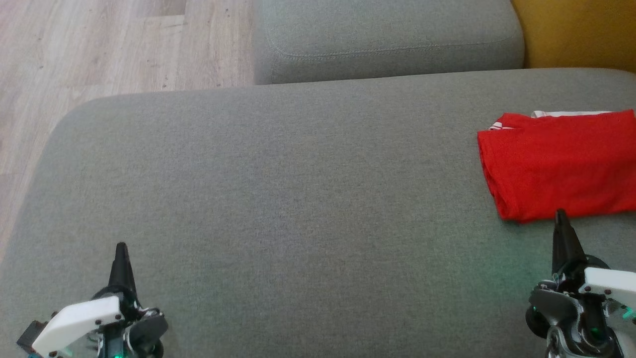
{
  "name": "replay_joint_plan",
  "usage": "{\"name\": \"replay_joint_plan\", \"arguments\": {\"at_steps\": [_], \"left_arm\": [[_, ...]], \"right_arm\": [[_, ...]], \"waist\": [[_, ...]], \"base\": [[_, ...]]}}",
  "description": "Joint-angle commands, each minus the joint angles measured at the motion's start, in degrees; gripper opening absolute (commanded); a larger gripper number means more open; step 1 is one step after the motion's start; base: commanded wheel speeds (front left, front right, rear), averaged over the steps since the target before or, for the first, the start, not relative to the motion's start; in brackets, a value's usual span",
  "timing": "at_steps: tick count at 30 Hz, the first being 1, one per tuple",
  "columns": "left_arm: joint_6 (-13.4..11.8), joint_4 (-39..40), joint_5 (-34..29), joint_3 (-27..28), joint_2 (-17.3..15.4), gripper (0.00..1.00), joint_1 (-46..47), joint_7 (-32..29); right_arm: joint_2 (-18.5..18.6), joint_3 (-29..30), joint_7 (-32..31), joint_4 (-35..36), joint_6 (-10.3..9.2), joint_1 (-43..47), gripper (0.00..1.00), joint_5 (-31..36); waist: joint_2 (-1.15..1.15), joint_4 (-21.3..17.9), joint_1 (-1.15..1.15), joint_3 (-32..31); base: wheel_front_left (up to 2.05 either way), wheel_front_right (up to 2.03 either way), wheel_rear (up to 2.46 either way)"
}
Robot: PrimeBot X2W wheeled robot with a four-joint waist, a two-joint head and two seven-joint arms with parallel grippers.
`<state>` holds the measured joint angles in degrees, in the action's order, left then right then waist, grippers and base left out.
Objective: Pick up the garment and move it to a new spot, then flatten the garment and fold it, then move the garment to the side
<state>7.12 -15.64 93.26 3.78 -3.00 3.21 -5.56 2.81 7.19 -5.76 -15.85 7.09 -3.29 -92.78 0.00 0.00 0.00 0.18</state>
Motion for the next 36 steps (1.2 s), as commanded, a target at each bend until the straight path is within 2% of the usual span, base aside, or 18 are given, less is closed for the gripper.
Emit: {"name": "replay_joint_plan", "arguments": {"at_steps": [1,36], "left_arm": [[0.4,1.6,-0.6,2.1,-0.4,0.0,2.9,-0.4],[0.4,1.6,-0.8,2.4,-0.2,0.0,2.9,-0.6]], "right_arm": [[0.4,-1.1,-0.4,1.8,0.4,-2.8,0.0,0.2],[0.3,-0.9,-0.5,1.8,0.4,-2.9,0.0,0.4]], "waist": [[0.0,0.0,0.0,0.0],[0.0,0.0,0.0,0.0]], "base": [[0.0,0.0,0.0],[0.0,0.0,0.0]]}}
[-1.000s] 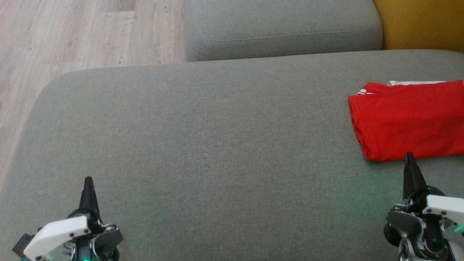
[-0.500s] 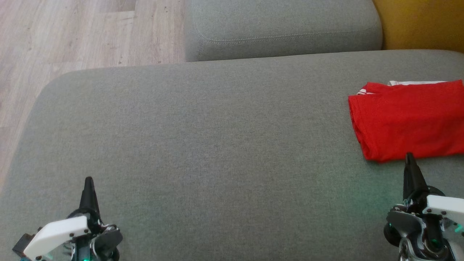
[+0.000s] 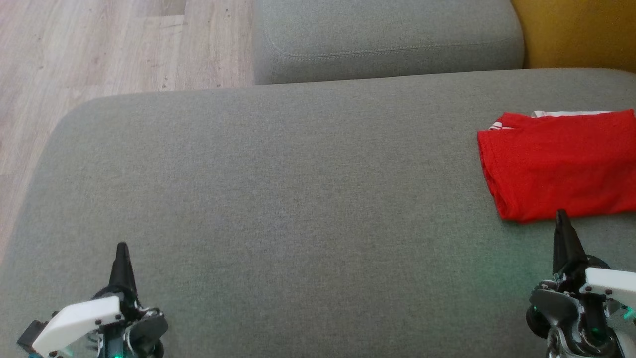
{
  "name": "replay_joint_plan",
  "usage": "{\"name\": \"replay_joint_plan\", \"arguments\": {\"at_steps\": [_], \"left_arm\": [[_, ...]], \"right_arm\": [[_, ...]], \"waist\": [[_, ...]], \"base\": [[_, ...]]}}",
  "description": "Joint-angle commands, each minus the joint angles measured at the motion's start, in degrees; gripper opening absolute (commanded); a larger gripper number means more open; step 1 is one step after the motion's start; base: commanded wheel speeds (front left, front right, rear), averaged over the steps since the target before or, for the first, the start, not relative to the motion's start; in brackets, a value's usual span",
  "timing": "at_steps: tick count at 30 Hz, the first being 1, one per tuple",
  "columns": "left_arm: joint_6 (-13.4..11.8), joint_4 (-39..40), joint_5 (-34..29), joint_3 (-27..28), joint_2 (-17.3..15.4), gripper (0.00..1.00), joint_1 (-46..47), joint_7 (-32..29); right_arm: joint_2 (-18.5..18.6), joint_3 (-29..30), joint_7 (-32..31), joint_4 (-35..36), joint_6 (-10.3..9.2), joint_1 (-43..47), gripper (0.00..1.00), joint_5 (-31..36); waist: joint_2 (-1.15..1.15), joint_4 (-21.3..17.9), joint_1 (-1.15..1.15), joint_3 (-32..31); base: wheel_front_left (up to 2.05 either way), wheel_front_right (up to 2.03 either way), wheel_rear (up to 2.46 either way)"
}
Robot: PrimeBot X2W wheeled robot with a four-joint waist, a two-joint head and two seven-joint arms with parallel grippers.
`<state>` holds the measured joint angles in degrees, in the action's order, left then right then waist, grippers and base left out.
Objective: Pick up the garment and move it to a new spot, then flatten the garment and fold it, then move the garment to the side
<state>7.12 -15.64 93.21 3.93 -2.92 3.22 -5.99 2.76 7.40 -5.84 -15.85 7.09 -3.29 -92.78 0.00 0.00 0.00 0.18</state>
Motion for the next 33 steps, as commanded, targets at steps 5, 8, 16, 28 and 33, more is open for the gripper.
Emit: {"name": "replay_joint_plan", "arguments": {"at_steps": [5,8,16,28,33], "left_arm": [[0.4,1.6,-0.8,2.3,-0.2,0.0,2.9,-0.2],[0.4,1.6,-0.8,2.3,-0.2,0.0,2.9,-0.2],[0.4,1.6,-0.8,2.3,-0.2,0.0,2.9,-0.3],[0.4,1.6,-0.9,2.4,-0.1,0.0,3.0,-0.3],[0.4,1.6,-0.9,2.4,-0.1,0.0,3.0,-0.3]], "right_arm": [[0.3,-1.1,-0.5,1.8,0.4,-2.9,0.0,0.4],[0.3,-1.1,-0.5,1.8,0.4,-2.9,0.0,0.4],[0.3,-1.1,-0.5,1.8,0.4,-2.9,0.0,0.5],[0.2,-1.0,-0.5,1.8,0.4,-2.9,0.0,0.5],[0.2,-1.0,-0.6,1.8,0.4,-2.9,0.0,0.5]], "waist": [[0.0,0.0,0.0,0.0],[0.0,0.0,0.0,0.0],[0.0,0.0,0.0,0.0],[0.0,0.0,0.0,0.0],[0.0,0.0,0.0,0.0]], "base": [[0.0,0.0,0.0],[0.0,0.0,0.0],[0.0,0.0,0.0],[0.0,0.0,0.0],[0.0,0.0,0.0]]}}
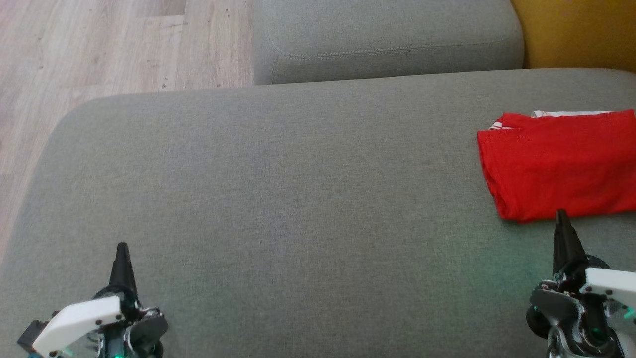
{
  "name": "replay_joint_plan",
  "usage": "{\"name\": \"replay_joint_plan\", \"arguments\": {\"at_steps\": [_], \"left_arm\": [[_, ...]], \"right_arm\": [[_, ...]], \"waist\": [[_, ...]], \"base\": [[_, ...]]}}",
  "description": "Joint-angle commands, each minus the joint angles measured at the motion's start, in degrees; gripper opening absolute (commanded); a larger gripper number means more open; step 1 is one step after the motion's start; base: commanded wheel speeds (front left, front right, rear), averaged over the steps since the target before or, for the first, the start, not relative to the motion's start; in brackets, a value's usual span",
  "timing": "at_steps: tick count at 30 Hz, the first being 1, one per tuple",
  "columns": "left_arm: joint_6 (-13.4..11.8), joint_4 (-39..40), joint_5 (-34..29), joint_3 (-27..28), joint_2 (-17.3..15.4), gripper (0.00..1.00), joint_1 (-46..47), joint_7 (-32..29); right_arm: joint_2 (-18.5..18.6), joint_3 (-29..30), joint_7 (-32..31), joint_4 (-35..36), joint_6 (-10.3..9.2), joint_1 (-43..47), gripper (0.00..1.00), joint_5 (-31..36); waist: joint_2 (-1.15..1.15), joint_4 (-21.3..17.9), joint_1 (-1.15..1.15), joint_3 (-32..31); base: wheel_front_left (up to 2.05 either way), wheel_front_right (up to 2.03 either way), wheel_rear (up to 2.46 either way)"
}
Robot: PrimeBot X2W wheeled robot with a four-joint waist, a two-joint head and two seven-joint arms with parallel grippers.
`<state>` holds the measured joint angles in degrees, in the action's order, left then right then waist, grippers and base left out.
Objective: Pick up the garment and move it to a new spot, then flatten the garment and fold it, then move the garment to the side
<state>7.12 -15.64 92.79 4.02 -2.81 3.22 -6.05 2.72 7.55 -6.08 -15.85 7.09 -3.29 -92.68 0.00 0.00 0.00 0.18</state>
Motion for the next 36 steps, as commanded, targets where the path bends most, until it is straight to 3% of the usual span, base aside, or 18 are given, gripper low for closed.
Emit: {"name": "replay_joint_plan", "arguments": {"at_steps": [1,36], "left_arm": [[0.4,1.6,-0.5,2.3,-0.2,0.0,3.0,-0.3],[0.4,1.6,-0.6,2.4,-0.2,0.0,3.0,-0.4]], "right_arm": [[0.3,-1.1,-0.3,1.8,0.4,-2.9,0.0,0.4],[0.2,-1.1,-0.4,1.8,0.4,-2.9,0.0,0.5]], "waist": [[0.0,0.0,0.0,0.0],[0.0,0.0,0.0,0.0]], "base": [[0.0,0.0,0.0],[0.0,0.0,0.0]]}}
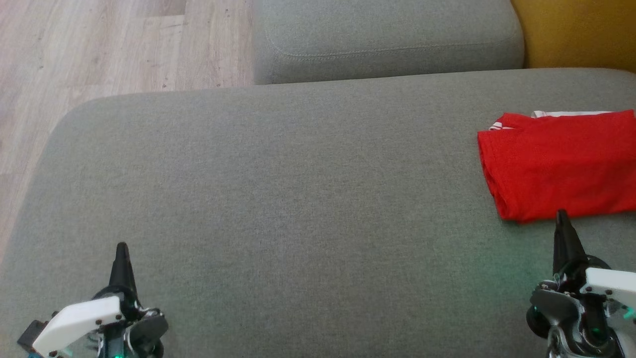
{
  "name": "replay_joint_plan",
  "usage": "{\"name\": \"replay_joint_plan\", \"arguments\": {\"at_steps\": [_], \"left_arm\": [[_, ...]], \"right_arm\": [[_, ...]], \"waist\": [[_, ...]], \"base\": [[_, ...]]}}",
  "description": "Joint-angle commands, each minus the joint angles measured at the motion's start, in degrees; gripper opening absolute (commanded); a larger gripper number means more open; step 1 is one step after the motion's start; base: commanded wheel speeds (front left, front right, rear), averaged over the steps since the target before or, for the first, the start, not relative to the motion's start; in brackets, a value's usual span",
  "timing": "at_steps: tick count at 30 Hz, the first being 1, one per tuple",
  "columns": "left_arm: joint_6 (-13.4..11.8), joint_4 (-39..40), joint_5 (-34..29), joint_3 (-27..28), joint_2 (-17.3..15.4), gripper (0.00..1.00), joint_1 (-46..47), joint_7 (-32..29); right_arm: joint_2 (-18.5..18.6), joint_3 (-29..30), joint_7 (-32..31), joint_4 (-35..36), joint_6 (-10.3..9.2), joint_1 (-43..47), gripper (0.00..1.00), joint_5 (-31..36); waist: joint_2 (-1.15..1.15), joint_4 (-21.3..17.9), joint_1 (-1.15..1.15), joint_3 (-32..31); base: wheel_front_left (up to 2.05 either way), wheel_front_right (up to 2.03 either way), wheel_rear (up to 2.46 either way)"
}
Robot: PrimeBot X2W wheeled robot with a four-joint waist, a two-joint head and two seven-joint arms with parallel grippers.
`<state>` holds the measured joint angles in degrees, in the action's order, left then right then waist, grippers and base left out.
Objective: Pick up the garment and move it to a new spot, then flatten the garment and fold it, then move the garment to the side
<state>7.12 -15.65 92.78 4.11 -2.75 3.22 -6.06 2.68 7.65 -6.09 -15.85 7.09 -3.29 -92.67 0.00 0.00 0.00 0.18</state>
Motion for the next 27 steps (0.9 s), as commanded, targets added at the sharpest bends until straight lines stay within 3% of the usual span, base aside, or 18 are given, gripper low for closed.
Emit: {"name": "replay_joint_plan", "arguments": {"at_steps": [1,27], "left_arm": [[0.4,1.6,-0.5,2.3,-0.2,0.0,3.0,-0.4],[0.4,1.6,-0.6,2.4,-0.2,0.0,3.0,-0.4]], "right_arm": [[0.3,-1.2,-0.4,1.8,0.4,-2.9,0.0,0.5],[0.2,-1.1,-0.4,1.8,0.4,-2.9,0.0,0.5]], "waist": [[0.0,0.0,0.0,0.0],[0.0,0.0,0.0,0.0]], "base": [[0.0,0.0,0.0],[0.0,0.0,0.0]]}}
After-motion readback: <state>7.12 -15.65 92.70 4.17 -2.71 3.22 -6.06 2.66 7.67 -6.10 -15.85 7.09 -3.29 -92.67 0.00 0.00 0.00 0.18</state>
